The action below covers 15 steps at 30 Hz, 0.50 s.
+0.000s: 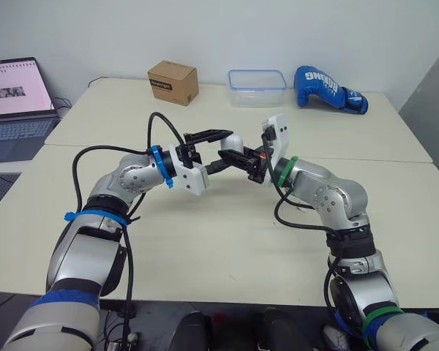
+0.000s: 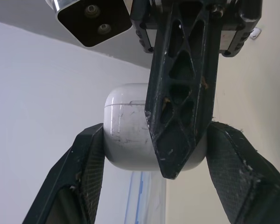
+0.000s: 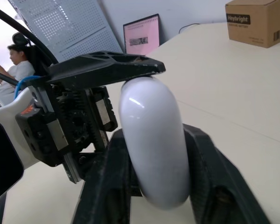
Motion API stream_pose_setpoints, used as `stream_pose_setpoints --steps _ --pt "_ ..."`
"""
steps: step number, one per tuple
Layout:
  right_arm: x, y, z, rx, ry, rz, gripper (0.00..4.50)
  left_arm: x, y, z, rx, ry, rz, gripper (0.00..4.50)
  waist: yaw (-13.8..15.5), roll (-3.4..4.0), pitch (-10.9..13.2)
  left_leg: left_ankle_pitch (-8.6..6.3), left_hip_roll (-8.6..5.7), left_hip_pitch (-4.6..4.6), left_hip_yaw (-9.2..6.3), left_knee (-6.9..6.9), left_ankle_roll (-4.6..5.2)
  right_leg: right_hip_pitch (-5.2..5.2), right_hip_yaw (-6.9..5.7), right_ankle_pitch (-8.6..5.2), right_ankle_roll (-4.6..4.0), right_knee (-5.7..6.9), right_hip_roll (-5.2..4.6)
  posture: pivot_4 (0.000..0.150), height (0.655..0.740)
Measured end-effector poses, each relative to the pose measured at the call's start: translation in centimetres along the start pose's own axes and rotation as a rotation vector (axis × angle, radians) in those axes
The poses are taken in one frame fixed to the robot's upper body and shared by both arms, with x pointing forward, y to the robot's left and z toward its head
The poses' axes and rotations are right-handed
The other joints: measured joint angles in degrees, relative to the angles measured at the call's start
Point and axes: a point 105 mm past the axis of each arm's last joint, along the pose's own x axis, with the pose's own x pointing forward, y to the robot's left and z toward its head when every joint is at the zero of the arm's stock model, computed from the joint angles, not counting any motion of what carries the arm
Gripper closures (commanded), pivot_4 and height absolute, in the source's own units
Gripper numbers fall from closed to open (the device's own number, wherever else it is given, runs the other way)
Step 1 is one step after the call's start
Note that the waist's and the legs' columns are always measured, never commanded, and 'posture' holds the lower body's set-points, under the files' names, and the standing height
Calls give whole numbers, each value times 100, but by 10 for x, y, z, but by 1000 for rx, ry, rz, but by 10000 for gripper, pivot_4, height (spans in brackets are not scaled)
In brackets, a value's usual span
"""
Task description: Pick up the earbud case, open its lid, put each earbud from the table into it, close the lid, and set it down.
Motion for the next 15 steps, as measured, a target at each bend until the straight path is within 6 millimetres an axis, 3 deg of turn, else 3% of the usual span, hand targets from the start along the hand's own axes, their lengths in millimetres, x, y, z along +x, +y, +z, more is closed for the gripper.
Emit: stream_pose_setpoints --steps 3,6,9,14,15 --pt "0 0 0 -1 0 -1 34899 0 0 0 -1 -1 -1 17223 0 0 0 0 0 0 -3 0 0 1 -3 0 0 0 0 1500 7400" --pt "-1 -3 2 5 -15 -12 35089 2 -1 1 -8 -8 -10 8356 0 0 0 0 0 0 -5 0 0 2 -4 0 0 0 0 1500 7400" --pt "-11 -31 2 -26 -10 -142 36638 4 -1 -2 -64 8 -19 367 16 0 0 1 -5 -3 -9 4 0 6 -10 0 0 -1 -4 1500 7400" --pt "-33 -65 1 -222 73 -332 36638 3 -1 -13 -316 88 -71 0 -14 6 4 2 -2 -4 -9 2 -3 2 -8 -2 1 -1 -2 1500 7400" --pt "-33 -66 -1 -300 112 -332 36638 3 -5 -13 -414 97 -98 3751 -27 7 4 2 -1 -6 -11 3 -3 0 -7 -2 1 -1 1 1500 7400"
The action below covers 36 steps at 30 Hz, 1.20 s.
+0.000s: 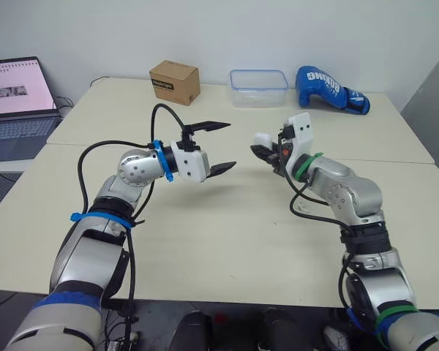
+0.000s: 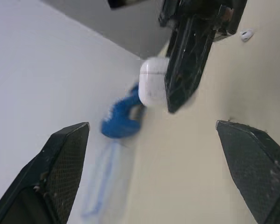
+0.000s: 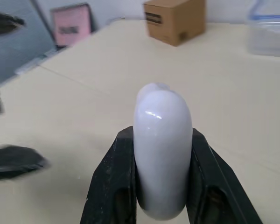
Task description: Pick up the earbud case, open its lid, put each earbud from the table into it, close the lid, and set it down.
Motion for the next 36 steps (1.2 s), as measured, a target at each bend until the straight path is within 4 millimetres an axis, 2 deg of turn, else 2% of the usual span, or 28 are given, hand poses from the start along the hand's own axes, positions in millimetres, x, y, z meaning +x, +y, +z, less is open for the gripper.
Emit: stream_pose_setpoints --steps 1,4,7,11,15,26,34,36 --pt "0 3 -2 -84 24 18 36638 1 -4 -1 -93 7 -34 5608 -24 1 1 0 1 -1 -1 0 0 -1 1 0 0 0 2 1500 7400" --pt "2 22 -7 -277 63 115 36638 1 -9 2 -275 12 -120 15288 -95 1 1 0 3 -3 -9 0 1 -2 3 -1 1 0 13 1500 7400" --pt "1 41 -13 -430 97 224 36638 -2 -6 4 -341 43 -169 24642 -113 1 1 0 4 -2 -16 0 1 0 3 -2 1 -1 33 1500 7400" --pt "-2 53 -18 -543 127 307 36638 -5 1 3 -348 83 -192 24642 -101 1 1 0 1 -3 -21 1 1 3 6 -2 1 -4 40 1500 7400" --pt "-3 60 -12 -604 123 342 36638 -5 -4 3 -344 89 -244 24642 -94 1 1 0 0 -5 -20 3 0 2 8 -2 1 -4 38 1500 7400" --pt "-1 69 -5 -694 113 366 36638 -4 -14 7 -332 85 -350 24642 -88 1 1 1 1 -4 -21 4 -2 2 8 -2 0 -3 38 1500 7400" --pt "0 71 -5 -721 119 365 36638 1 -16 7 -282 92 -366 24642 -86 1 1 1 0 -4 -21 5 -2 3 8 -2 0 -2 37 1500 7400" --pt "1 73 -5 -721 118 372 36638 3 -16 7 -279 90 -369 28259 -86 1 1 1 1 -4 -20 5 -2 3 9 -2 0 -2 37 1500 7400"
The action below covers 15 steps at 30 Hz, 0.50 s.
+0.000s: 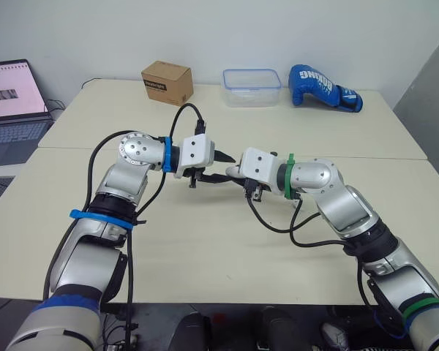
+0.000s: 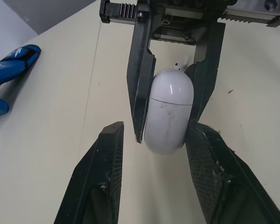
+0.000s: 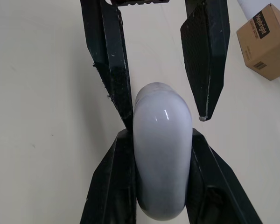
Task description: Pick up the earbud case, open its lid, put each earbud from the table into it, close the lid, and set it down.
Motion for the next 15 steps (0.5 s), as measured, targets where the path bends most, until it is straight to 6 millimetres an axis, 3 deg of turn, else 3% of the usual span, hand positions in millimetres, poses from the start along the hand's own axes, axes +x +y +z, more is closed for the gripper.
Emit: stream_pose_setpoints --steps 4,11,15 --pt "-1 -1 0 -1 2 -5 36638 2 -3 0 0 -4 -24 37681 -2 0 0 0 0 0 0 0 0 0 0 0 0 0 0 1500 7400" --pt "1 -1 0 -3 -8 -3 36638 0 -3 0 -7 -1 -29 37677 -3 0 0 0 -1 0 0 0 0 0 0 0 0 0 0 1500 7400" --pt "-2 -7 -2 -20 -31 -23 23411 -1 1 -2 -109 -24 3 37677 -4 1 1 0 -1 0 -1 1 0 0 0 0 0 1 0 1500 7400"
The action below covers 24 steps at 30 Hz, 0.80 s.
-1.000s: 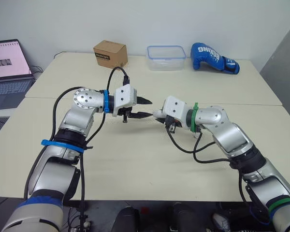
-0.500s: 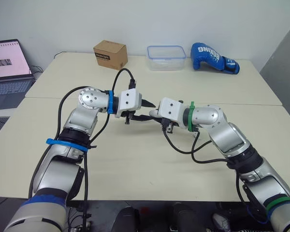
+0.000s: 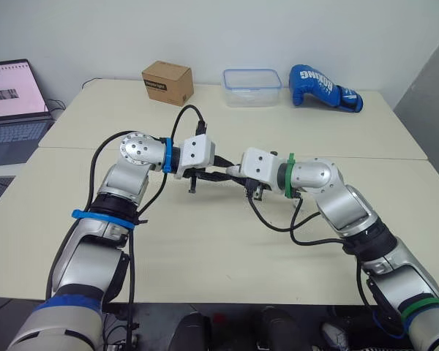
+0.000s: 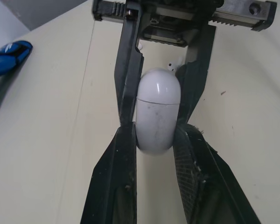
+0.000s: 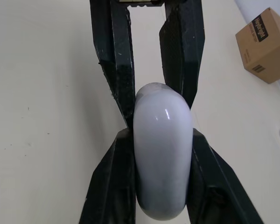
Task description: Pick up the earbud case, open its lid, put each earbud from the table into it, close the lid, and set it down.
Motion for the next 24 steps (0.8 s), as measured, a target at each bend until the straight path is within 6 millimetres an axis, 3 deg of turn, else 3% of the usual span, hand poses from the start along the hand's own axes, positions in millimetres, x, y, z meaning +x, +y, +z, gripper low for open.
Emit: stream_pose_setpoints --steps 3,6,7,10,13,19,24 --pt "-11 -9 -2 44 -38 -37 12596 -8 6 -4 -151 -50 76 37677 -2 0 0 1 1 1 -3 0 -3 3 0 0 0 -1 -1 1500 7400" --pt "-31 -17 -21 164 -31 -95 1293 -15 4 -12 -379 -134 157 37677 -1 0 0 10 -1 0 -7 1 -18 7 3 0 0 -2 -24 1500 7400" --pt "-37 -19 -25 222 -39 -115 226 -15 1 -14 -447 -157 171 37677 -1 -1 0 11 -1 0 -10 1 -19 9 7 0 0 -1 -26 1500 7400" --pt "-45 -21 -19 383 -114 -144 226 -14 -7 -15 -618 -219 187 37677 -5 0 0 14 4 1 -16 1 -25 9 8 0 0 4 -26 1500 7400" --pt "-46 -19 -7 434 -150 -141 226 -11 -17 -7 -737 -272 161 37677 -7 0 0 15 5 3 -24 0 -26 10 4 0 0 6 -23 1500 7400" --pt "-36 -13 -2 565 -181 -117 226 -11 -26 4 -775 -280 125 37677 4 0 0 16 -2 4 -26 -1 -28 15 4 0 -1 3 -24 1500 7400" --pt "-38 -24 6 651 -227 -129 226 -13 -30 3 -766 -261 130 37677 7 1 0 15 -2 5 -27 -1 -26 16 4 0 -1 2 -24 1500 7400"
